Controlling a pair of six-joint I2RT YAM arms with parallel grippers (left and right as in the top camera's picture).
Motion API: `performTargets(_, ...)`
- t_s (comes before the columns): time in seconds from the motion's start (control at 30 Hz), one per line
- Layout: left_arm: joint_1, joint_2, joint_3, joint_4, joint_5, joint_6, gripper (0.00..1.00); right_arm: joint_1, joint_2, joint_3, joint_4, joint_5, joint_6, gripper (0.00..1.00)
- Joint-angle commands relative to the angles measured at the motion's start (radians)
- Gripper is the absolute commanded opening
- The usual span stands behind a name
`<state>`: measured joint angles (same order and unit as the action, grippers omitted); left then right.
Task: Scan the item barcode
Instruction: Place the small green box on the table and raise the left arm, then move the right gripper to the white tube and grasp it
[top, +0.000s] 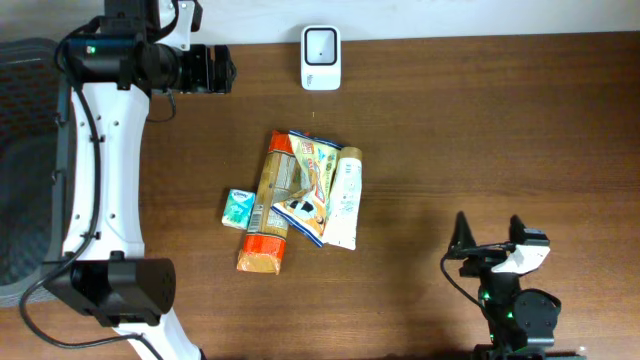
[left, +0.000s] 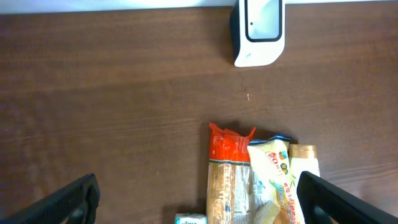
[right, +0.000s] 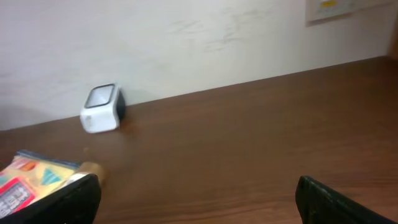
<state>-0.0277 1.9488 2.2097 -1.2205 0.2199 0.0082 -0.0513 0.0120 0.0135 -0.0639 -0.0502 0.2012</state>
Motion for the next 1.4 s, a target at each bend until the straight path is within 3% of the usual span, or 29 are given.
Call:
performTargets(0.0, 0.0, -0.001, 0.003, 0.041, -0.026, 0.019, 0.99, 0.005, 0.043, 0.016, -0.006, -0.215, -0.002, 0.99)
performTargets(0.17, 0.014, -0.01, 0.004, 0.106, -0.026, 0.063, 0.99, 0.005, 0.358, 0.26, -0.053, -0.386, 0.015, 0.99)
performTargets(0.37, 0.06, -0.016, 0.003, 0.079, -0.034, 0.08, 0.99, 0.005, 0.933, 0.818, -0.464, -0.417, 0.013, 0.98)
performTargets(0.53, 0.059, -0.016, 0.003, 0.075, -0.033, 0.08, 0.99, 0.006, 1.255, 0.945, -0.428, -0.524, 0.05, 1.0)
performTargets(0.57, 0.059, -0.016, 0.003, 0.075, -0.033, 0.08, 0.99, 0.014, 1.318, 0.945, -0.383, -0.591, 0.051, 0.85)
performTargets(0.63, 0.059, -0.016, 0.003, 0.075, -0.033, 0.08, 0.99, 0.055, 1.44, 0.945, -0.327, -0.67, 0.077, 0.73)
performTargets(0.77, 0.059, -0.016, 0.003, 0.075, -0.033, 0.08, 0.99, 0.176, 1.695, 0.945, -0.25, -0.725, 0.165, 0.61)
performTargets(0.97, 0.059, -0.016, 0.003, 0.075, -0.033, 0.08, 0.99, 0.282, 1.905, 0.945, -0.108, -0.729, 0.315, 0.49)
performTargets(1.1, 0.059, -0.016, 0.003, 0.075, -0.033, 0.08, 0.99, 0.3, 1.958, 0.945, -0.011, -0.728, 0.422, 0.41)
performTargets(1.23, 0.059, -0.016, 0.003, 0.075, -0.033, 0.08, 0.99, 0.301, 1.955, 0.946, -0.003, -0.743, 0.436, 0.04)
performTargets(1.37, 0.059, -0.016, 0.003, 0.075, -0.033, 0.08, 0.99, 0.266, 1.863, 0.972, 0.0, -0.949, 0.357, 0.04)
